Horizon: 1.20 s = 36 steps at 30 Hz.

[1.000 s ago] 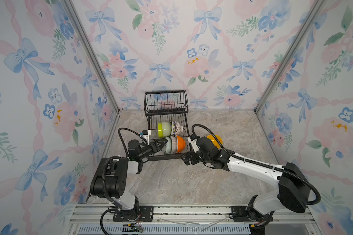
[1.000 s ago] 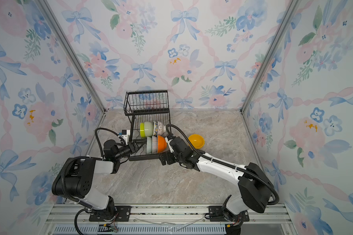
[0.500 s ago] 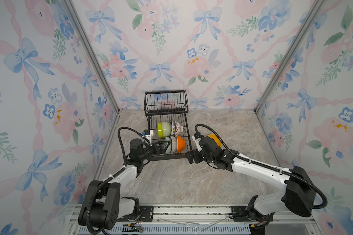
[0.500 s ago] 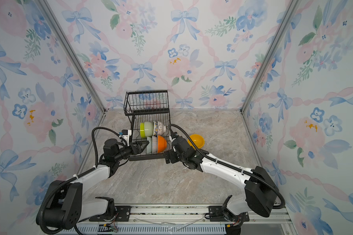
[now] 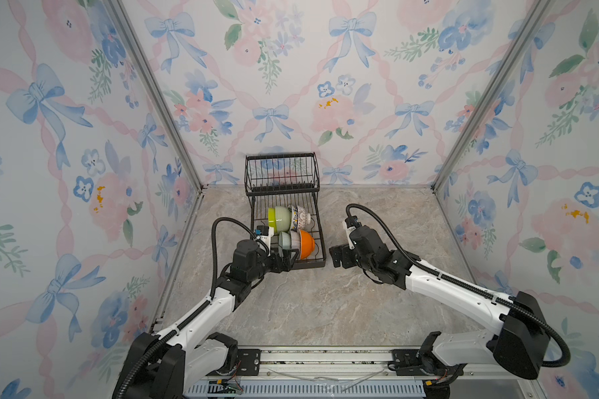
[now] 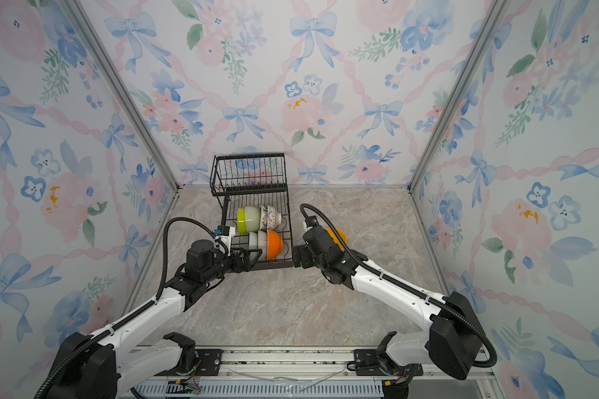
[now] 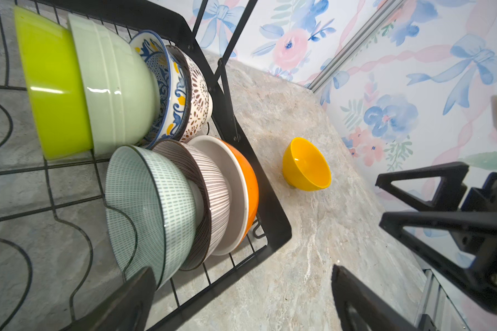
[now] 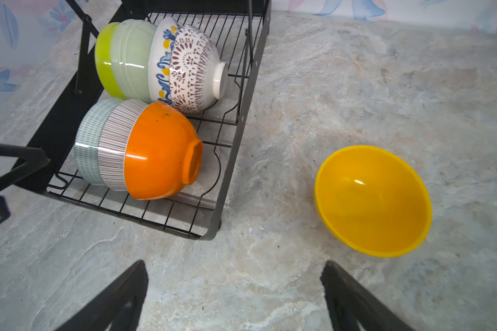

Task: Load bowls into a dish rack
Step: Pick up the bowl from the top-right of the table.

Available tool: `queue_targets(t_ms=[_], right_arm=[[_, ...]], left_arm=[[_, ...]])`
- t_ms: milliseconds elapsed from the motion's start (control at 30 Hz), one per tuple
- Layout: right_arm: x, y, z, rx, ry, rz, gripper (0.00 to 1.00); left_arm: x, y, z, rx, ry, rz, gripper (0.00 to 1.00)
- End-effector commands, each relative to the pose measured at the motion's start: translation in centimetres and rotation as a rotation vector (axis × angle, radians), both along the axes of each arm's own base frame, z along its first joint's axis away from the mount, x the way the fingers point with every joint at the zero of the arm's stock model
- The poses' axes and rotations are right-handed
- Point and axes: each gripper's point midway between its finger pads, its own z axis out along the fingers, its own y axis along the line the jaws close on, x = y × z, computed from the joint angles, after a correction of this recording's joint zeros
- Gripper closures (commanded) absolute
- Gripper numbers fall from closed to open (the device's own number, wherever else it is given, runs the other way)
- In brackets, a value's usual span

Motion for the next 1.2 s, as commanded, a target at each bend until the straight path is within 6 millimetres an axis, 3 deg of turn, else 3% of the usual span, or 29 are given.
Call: queue_targets(t_ms=[0, 300, 700, 900, 1100, 1133, 1167], right_arm=[[0.4, -2.5, -0.4, -0.053, 0.011, -0.043, 0.04], [2.9, -6.7, -1.3, -0.049, 0.027, -0.158, 0.04], [6.8, -11.5, -5.2, -0.024, 0.139, -0.290, 0.00], [8.6, -13.0, -7.0, -0.007, 0.190, -0.338, 0.14], [10.0, -13.1, -8.5, 0.023, 0.236, -0.347, 0.28], [10.2, -13.2, -8.6, 0.022, 0.234, -0.351, 0.30], [10.4, -13.2, -8.4, 0.026, 0.228, -0.352, 0.34]], left_arm=[[-0.2, 0.2, 0.8, 0.102, -0.045, 0.037, 0.02], [-1.8, -1.9, 2.5, 0.134, -0.098, 0.000, 0.02], [-2.9, -6.6, 2.3, 0.247, -0.097, -0.105, 0.02], [-3.1, -7.9, 2.0, 0.271, -0.093, -0.127, 0.02], [-3.4, -8.7, 0.8, 0.308, -0.077, -0.146, 0.02], [-3.0, -9.2, 2.3, 0.287, -0.099, -0.142, 0.02], [-3.1, -9.4, 2.2, 0.288, -0.098, -0.143, 0.02]])
